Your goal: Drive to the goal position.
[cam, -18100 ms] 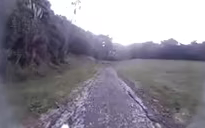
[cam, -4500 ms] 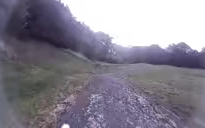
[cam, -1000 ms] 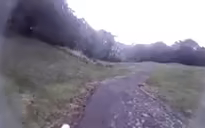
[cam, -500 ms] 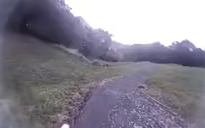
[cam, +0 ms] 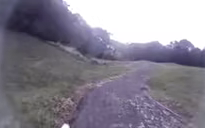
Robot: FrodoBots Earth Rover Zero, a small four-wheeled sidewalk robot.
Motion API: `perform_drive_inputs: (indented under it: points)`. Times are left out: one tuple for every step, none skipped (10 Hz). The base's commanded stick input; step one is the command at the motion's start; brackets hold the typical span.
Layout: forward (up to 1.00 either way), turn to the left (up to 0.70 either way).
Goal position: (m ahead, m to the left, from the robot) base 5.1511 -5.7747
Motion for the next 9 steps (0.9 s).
perform_drive_inputs:
  points:
    - [0.70,0.00]
    - [0.70,-0.01]
    - [0.70,-0.04]
    - [0.70,-0.19]
    - [0.70,-0.35]
    - [0.70,-0.35]
    - [0.70,-0.35]
    - [0.70,-0.35]
    - [0.70,-0.35]
